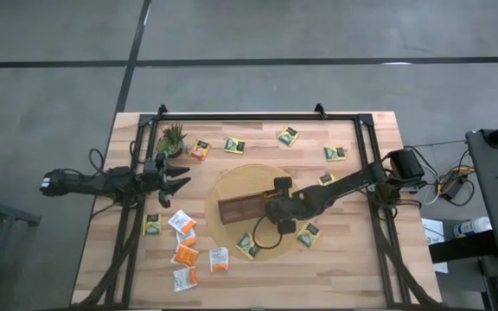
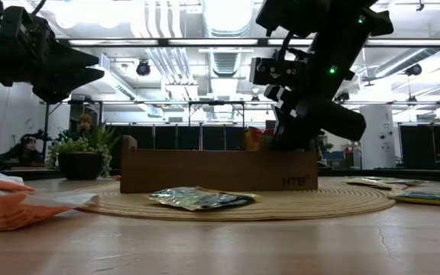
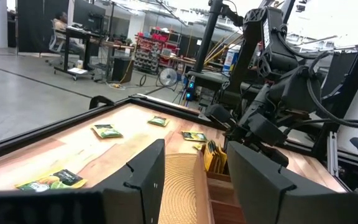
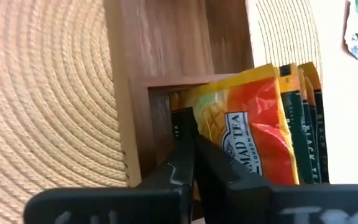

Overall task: Pick & Place Tea
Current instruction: Put the orange tea bag into the right section of the wooden organizer

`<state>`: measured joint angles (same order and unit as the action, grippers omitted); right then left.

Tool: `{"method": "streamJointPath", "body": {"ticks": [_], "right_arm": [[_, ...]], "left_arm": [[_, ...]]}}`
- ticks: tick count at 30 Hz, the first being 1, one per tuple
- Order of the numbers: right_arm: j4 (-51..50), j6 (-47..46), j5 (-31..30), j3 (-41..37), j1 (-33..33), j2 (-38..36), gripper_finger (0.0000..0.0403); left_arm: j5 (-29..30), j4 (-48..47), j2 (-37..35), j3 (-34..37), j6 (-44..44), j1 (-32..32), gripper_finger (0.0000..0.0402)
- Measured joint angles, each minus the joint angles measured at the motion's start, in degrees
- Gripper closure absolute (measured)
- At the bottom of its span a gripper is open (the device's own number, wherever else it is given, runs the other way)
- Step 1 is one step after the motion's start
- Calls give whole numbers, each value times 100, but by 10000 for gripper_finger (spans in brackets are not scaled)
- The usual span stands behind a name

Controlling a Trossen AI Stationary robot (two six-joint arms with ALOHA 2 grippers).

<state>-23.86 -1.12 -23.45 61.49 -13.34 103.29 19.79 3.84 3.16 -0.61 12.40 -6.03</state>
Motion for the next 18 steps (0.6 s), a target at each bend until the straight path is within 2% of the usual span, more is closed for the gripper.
{"method": "streamJointPath", "body": {"ticks": [11, 18], "right_arm": [[-211, -124, 153, 11, 0, -762, 394], [-322, 387, 150, 11, 55, -1675, 394]], "left_arm": [[0, -1, 0, -1, 0, 0, 234], [0, -1, -2, 1, -1, 1, 234]]}}
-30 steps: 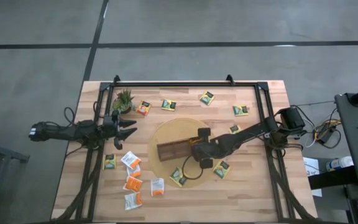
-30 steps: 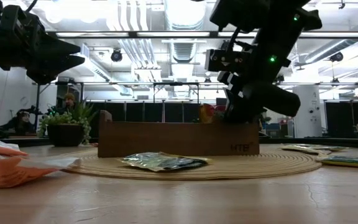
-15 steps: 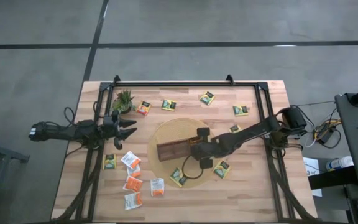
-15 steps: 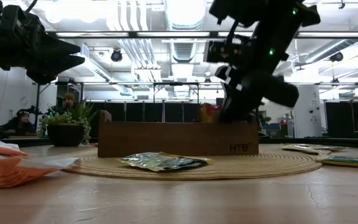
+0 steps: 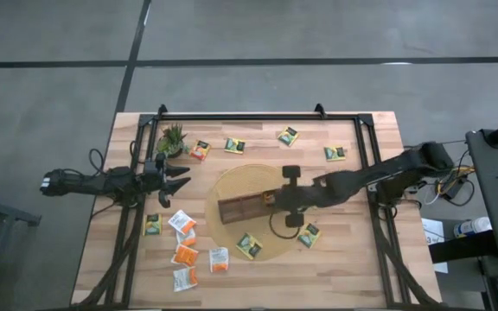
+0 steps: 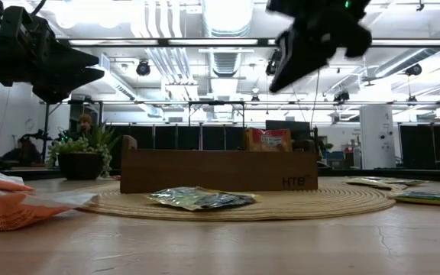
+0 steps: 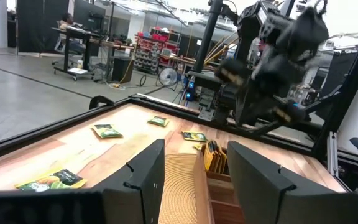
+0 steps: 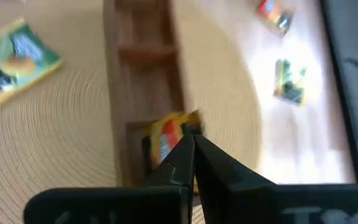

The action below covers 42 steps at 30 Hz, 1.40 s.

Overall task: Pick & Place Tea
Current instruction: Put the orange tea bag into the right section of the wooden organizer

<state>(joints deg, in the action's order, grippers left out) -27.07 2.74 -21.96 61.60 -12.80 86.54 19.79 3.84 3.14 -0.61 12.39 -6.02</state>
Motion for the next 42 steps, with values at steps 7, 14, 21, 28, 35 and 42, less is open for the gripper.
{"method": "streamJointPath", "body": {"ticks": [7, 14, 21, 28, 35, 42], "right_arm": [[26, -3, -6, 0, 44, -1082, 394], [19, 549, -9, 0, 44, -1960, 394], [21, 1228, -9, 0, 44, -2613, 394], [-54, 1065, -11, 0, 44, -2846, 394], [-183, 1117, -26, 0, 44, -2787, 394], [-179, 1117, -24, 0, 44, -2796, 394]], "left_arm": [[2, 0, 0, 1, 2, 0, 234], [0, 0, 0, 1, 2, 0, 234], [0, 0, 0, 1, 2, -2, 234], [2, 141, 0, 1, 124, 0, 234], [2, 151, 0, 1, 130, 0, 234], [2, 164, 0, 1, 628, 0, 234]]}}
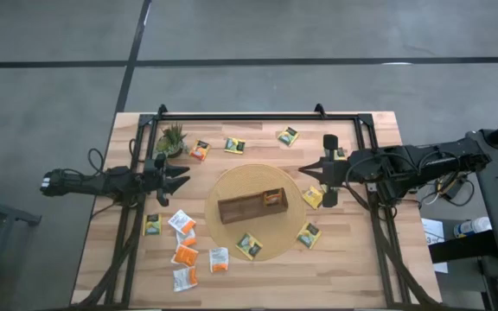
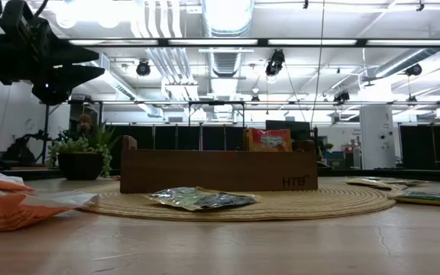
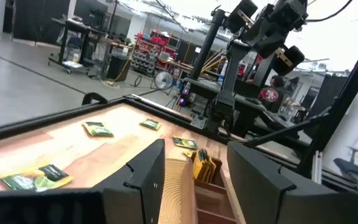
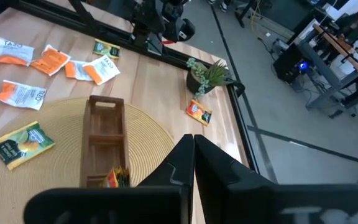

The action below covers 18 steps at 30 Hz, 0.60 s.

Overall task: Pick & Place Tea
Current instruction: Put the orange tea bag into the right section of the wooden organizer

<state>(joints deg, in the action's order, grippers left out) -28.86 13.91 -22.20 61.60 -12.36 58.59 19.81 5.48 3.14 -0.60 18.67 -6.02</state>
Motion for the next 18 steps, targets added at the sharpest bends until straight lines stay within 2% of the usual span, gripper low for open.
{"method": "streamJointPath", "body": {"ticks": [6, 8, 12, 18], "right_arm": [[-139, -149, 69, -30, 4, -52, 394], [-85, -100, 383, -88, 33, -162, 394], [221, 252, 1574, -433, 203, -589, 394], [1393, 273, 1759, -1298, 605, -1453, 394]], "left_arm": [[2, 13, 0, 0, 332, 2, 234], [2, 32, 1, 0, 422, 2, 234], [114, 330, 2, 0, 289, 2, 234], [117, 1479, 0, 0, 69, 2, 234]]}}
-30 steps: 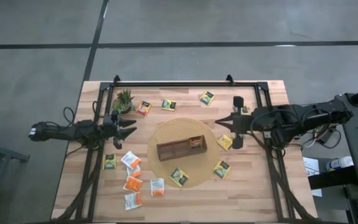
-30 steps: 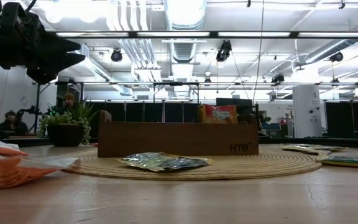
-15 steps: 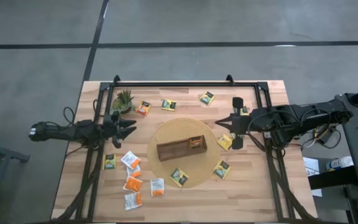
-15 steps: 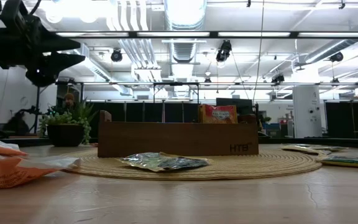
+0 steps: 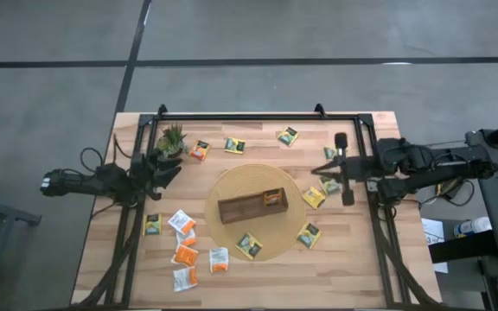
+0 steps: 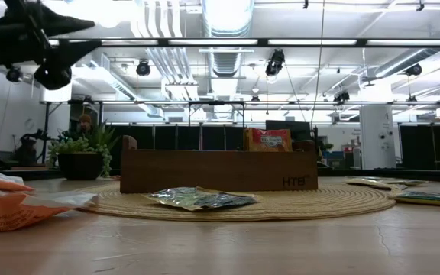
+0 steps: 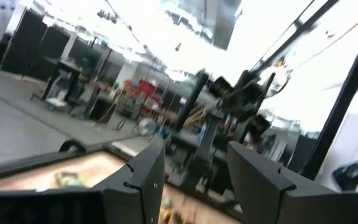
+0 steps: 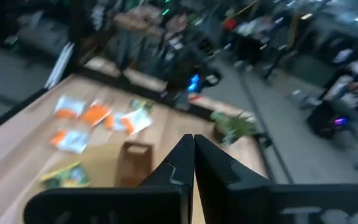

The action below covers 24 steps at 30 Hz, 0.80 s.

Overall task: Pick & Place Tea
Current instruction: Put the orange tea bag into the right section of the wooden organizer

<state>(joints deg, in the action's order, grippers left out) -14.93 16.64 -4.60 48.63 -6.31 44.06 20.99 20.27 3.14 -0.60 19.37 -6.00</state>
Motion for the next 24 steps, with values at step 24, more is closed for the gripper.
{"method": "streamJointPath", "body": {"ticks": [24], "right_arm": [[1235, -353, 209, -3361, 588, -3749, 394]], "left_arm": [[705, 200, 97, 0, 17, 0, 234]]}}
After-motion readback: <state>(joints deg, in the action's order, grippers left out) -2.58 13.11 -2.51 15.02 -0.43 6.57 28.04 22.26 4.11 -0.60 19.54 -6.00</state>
